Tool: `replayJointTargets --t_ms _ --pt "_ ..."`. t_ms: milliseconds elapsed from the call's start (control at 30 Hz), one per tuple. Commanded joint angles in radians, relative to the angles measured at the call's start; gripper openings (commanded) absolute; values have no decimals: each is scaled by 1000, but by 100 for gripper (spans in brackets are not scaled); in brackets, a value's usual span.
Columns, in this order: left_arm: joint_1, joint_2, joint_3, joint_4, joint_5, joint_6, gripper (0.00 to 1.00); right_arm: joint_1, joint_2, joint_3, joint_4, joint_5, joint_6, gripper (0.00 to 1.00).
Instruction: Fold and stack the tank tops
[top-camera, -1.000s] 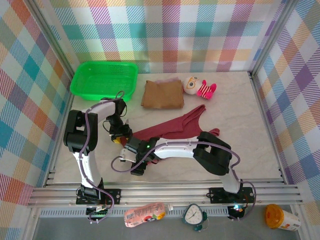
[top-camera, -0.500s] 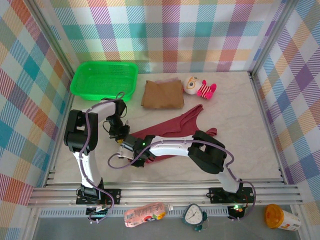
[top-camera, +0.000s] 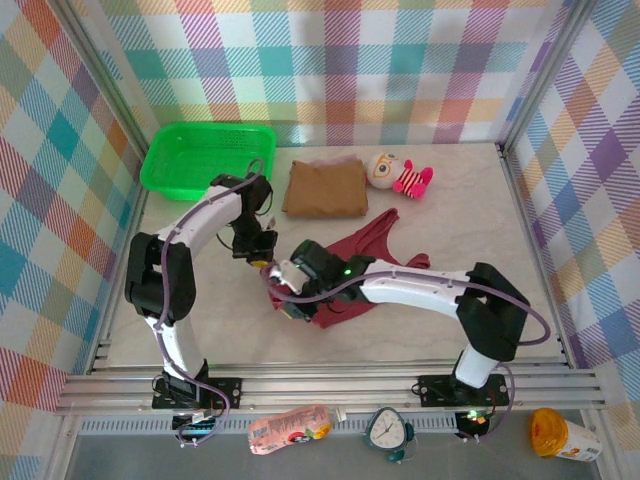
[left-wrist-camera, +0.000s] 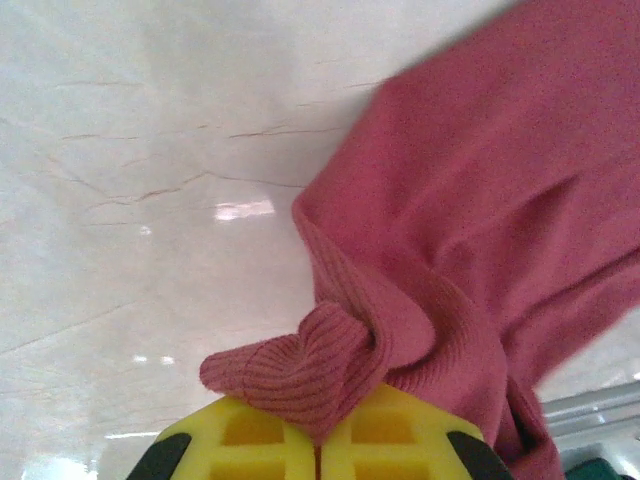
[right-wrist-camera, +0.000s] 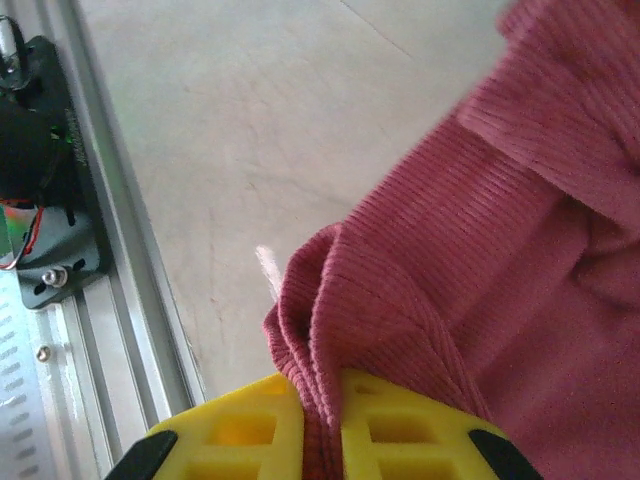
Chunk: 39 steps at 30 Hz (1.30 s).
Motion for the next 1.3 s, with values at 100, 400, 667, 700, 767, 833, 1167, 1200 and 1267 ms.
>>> replayJointTargets --t_ms 100,400,667,700,767,833,1167,1200,1267 --pt "-92 131 228 -60 39 -48 8 -101 -136 -166 73 -73 179 13" --pt "-195 392 551 -86 65 -83 13 -318 -260 -341 62 -95 199 14" --pt "-231 567 734 -86 98 -110 17 -462 -248 -432 81 -131 200 19" --pt "-232 576 742 -80 113 -109 19 -470 -250 -438 83 -125 205 20" --pt "-236 579 749 -66 120 -110 27 -487 -250 -442 66 -108 213 24" --pt "-237 559 755 -34 123 -111 33 -501 -263 -451 37 -88 234 25" --pt "-211 408 769 -24 -61 -62 64 -541 -352 -410 -107 177 234 34" --pt "-205 390 755 -34 -72 -55 65 -542 -359 -397 -121 185 234 36" --pt "-184 344 691 -51 -87 -49 65 -540 -381 -366 -136 181 206 40"
